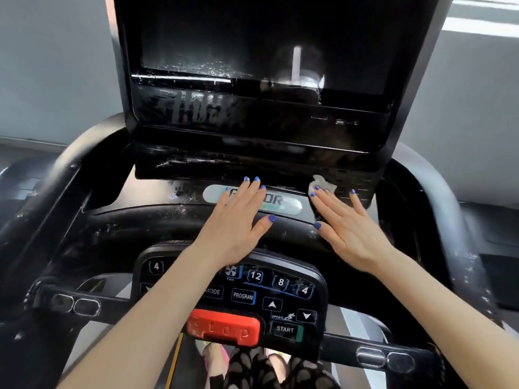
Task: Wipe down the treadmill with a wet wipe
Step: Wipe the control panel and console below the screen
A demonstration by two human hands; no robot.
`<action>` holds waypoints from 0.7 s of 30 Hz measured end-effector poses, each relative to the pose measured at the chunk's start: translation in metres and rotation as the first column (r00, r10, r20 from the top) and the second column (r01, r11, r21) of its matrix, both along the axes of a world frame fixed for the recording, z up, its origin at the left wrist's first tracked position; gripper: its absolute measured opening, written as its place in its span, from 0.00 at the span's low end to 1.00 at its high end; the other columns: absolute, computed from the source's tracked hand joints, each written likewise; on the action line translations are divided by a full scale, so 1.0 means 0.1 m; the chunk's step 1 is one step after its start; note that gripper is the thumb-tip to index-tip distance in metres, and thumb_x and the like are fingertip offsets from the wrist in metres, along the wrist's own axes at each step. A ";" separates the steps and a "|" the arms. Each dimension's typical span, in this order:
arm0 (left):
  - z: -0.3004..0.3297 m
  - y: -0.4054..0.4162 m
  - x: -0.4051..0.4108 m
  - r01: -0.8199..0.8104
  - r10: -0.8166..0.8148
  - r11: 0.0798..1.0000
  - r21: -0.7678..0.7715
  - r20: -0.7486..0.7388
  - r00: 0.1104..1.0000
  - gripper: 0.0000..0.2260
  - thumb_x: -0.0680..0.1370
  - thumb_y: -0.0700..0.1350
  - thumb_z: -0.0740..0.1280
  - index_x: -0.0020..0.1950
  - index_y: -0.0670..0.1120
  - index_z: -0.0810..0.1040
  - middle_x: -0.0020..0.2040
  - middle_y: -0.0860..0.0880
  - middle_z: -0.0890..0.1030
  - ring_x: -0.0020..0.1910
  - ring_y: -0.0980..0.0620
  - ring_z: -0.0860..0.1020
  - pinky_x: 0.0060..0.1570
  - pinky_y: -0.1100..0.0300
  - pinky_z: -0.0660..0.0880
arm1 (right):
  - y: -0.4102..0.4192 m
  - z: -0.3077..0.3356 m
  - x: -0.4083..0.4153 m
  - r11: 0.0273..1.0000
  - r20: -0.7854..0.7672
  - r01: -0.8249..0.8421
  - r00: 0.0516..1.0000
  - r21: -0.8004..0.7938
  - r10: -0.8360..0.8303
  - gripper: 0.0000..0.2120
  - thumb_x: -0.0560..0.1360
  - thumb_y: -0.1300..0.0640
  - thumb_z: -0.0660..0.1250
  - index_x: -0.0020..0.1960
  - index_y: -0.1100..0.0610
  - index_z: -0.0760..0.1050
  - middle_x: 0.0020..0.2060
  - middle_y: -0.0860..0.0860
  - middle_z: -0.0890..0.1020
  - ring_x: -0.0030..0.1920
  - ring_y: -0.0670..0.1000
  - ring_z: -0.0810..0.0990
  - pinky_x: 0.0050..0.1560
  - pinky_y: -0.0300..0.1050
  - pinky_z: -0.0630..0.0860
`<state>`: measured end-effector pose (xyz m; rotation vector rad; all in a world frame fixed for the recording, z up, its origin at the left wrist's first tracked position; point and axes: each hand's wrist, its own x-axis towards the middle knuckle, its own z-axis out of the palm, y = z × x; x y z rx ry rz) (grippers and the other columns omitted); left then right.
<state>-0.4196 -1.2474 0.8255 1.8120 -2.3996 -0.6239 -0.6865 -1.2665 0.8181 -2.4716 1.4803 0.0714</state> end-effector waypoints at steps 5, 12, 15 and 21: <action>-0.01 0.01 -0.01 0.003 -0.002 1.000 -0.011 0.030 1.000 0.34 0.80 0.64 0.44 0.83 0.50 0.46 0.83 0.54 0.42 0.81 0.57 0.38 0.79 0.52 0.38 | -0.19 0.04 -0.11 0.988 -0.135 0.020 0.990 -0.150 -0.040 0.35 0.81 0.36 0.34 0.82 0.51 0.54 0.80 0.45 0.55 0.80 0.45 0.52 0.79 0.56 0.35; 0.00 0.02 -0.01 0.005 -0.004 1.000 -0.016 0.044 0.999 0.35 0.80 0.65 0.43 0.83 0.50 0.46 0.82 0.54 0.42 0.80 0.57 0.38 0.78 0.54 0.38 | -0.02 -0.04 -0.02 0.999 0.087 0.013 0.996 0.040 -0.017 0.35 0.78 0.35 0.32 0.82 0.46 0.43 0.80 0.39 0.43 0.79 0.40 0.41 0.79 0.54 0.32; 0.00 0.02 -0.02 0.001 0.000 1.000 -0.021 0.048 0.999 0.35 0.80 0.65 0.44 0.83 0.50 0.46 0.82 0.55 0.42 0.80 0.58 0.38 0.78 0.54 0.38 | -0.03 -0.01 -0.24 1.000 0.027 0.004 1.000 0.022 -0.004 0.33 0.78 0.34 0.31 0.81 0.44 0.42 0.79 0.38 0.45 0.80 0.40 0.44 0.77 0.53 0.28; 0.00 0.02 -0.02 -0.010 0.011 1.000 -0.018 0.038 0.999 0.34 0.80 0.64 0.45 0.83 0.50 0.47 0.83 0.55 0.43 0.80 0.59 0.38 0.78 0.55 0.37 | -0.15 -0.06 -0.12 0.986 -0.073 0.076 0.994 -0.145 -0.087 0.33 0.80 0.35 0.34 0.81 0.50 0.45 0.81 0.44 0.47 0.81 0.45 0.43 0.78 0.58 0.33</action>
